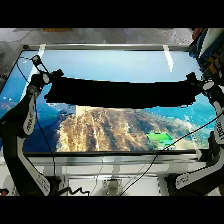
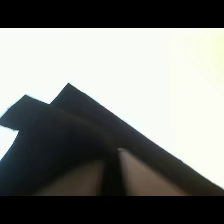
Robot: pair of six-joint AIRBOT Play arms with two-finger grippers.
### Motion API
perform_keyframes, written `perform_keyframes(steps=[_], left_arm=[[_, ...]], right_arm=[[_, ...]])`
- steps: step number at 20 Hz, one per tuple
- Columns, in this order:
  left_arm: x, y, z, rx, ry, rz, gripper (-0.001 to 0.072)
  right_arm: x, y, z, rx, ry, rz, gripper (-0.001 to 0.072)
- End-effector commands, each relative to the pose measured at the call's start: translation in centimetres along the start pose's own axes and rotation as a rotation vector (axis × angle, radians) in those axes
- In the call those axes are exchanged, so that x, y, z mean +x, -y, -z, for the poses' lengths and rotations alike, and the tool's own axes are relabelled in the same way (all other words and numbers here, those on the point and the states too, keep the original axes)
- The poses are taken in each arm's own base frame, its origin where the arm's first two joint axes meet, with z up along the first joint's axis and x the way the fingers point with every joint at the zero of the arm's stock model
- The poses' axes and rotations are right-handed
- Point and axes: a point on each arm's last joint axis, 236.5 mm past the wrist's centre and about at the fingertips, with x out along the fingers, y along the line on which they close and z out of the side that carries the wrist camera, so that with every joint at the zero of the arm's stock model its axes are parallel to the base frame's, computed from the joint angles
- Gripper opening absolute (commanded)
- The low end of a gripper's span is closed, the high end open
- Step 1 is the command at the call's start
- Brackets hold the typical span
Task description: Fold the clothes and pants, and hang the long-sleeved shirts on hangers.
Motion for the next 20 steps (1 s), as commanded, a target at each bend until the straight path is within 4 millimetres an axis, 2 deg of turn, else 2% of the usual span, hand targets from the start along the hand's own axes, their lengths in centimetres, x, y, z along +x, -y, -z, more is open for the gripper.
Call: perform_keyframes(steps=[1,2,5,7,8,9,10,13,14,15,17,19,20], left_arm=[[0.0,1.0,-1.3,0.004,0.062,0.027,0.0607],[-0.3,0.9,-1.8,0.007,0.07,0.026,0.0715],[-2.5,-0.3,-3.4,0.035,0.054,-0.003,0.0717],[-4.7,-3.1,-3.3,0.063,-0.03,-0.082,0.0712],[-6.1,-5.0,-2.5,0.055,-0.105,-0.132,0.0639],[-7.6,-7.1,-1.8,0.063,-0.177,-0.185,0.046],[-9.0,-8.1,-1.4,0.12,-0.231,-0.202,0.0396],[-13.2,-8.4,-0.9,0.25,-0.309,-0.205,0.0396],[-14.2,-8.5,-0.1,0.249,-0.318,-0.206,0.0397],[-15.1,-8.8,1.5,0.231,-0.345,-0.211,0.0397],[-15.9,-9.6,6.2,0.193,-0.434,-0.212,0.0429],[-15.2,-8.8,9.9,0.11,-0.477,-0.153,0.0429],[-14.4,-7.8,10.8,0.044,-0.468,-0.106,0.0429]], right_arm=[[0.3,-0.1,-0.1,-0.008,0.015,-0.004,0.0575],[0.3,-0.2,-0.1,-0.007,0.013,-0.004,0.0624],[0.0,-0.1,0.3,-0.02,-0.007,0.004,0.0624],[-0.7,-0.1,0.1,-0.08,-0.011,0.025,0.0624],[-1.1,0.2,-0.2,-0.107,-0.01,0.039,0.0624],[-1.6,0.4,-0.3,-0.121,-0.018,0.051,0.0624],[-2.1,0.9,-0.5,-0.122,-0.027,0.064,0.0624],[-3.7,3.2,-1.6,-0.096,-0.057,0.112,0.0623],[-4.1,4.1,-1.9,-0.084,-0.07,0.13,0.0623],[-4.6,5.1,-1.9,-0.072,-0.089,0.152,0.0623],[-5.4,7.3,-1.6,-0.066,-0.142,0.199,0.0623],[-6.0,8.6,-0.8,-0.174,-0.21,0.217,0.0623],[-6.2,9.0,-0.2,-0.232,-0.249,0.22,0.0623]])
